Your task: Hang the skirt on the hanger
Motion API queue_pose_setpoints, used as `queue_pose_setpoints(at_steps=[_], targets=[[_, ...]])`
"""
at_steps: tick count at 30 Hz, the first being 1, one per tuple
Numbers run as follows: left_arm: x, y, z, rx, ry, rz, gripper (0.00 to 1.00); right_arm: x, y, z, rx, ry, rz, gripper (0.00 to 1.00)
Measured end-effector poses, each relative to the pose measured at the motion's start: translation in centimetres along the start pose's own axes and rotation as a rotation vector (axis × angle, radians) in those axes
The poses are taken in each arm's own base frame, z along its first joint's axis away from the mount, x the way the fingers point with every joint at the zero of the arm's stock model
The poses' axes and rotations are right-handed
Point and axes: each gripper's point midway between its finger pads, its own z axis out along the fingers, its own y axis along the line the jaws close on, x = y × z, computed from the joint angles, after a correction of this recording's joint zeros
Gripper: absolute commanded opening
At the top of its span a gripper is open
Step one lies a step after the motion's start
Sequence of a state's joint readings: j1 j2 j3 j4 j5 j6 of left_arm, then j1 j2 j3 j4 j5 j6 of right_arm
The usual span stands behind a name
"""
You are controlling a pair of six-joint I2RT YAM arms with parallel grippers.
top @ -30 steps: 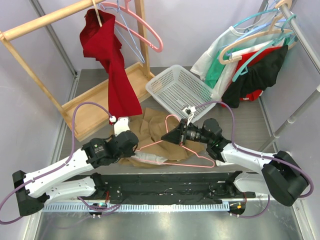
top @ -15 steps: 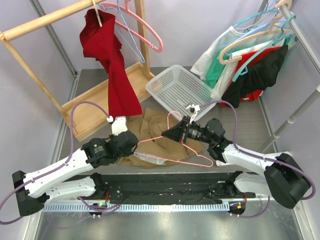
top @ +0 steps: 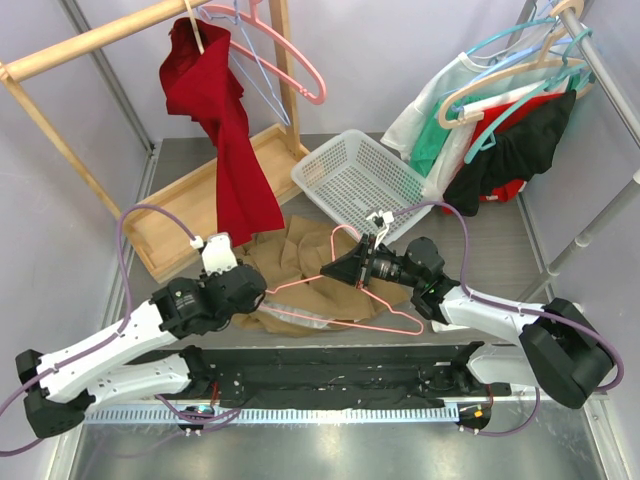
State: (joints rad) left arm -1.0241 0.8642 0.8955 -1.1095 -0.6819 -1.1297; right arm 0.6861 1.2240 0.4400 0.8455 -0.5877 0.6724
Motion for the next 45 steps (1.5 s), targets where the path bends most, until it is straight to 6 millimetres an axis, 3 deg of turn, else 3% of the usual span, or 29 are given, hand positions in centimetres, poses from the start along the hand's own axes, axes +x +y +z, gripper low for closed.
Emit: queue_pose_setpoints(at_steps=[3,12,24,45], targets=[[0.2,0.5,0.1,-0.014,-0.003,-0.025,0.60,0.0,0.0,0.0,0.000,0.000,0.001,0.01],[2.5,2.6,1.6,-0.084,0.031,-0.018,0.60,-0.3,0.2,0.1,-0.005,-0.005,0.004,0.01],[3.1,4.4,2.1,-0.099,0.019,-0.094,0.63,-0.3,0.2,0.1,-0.005,-0.005,0.009,0.01],[2.2,3.9,3.2,-0.065,-0.001,-0.180,0.63,-0.4,0.4,0.1,-0.007,-0.007,0.013,0.01]])
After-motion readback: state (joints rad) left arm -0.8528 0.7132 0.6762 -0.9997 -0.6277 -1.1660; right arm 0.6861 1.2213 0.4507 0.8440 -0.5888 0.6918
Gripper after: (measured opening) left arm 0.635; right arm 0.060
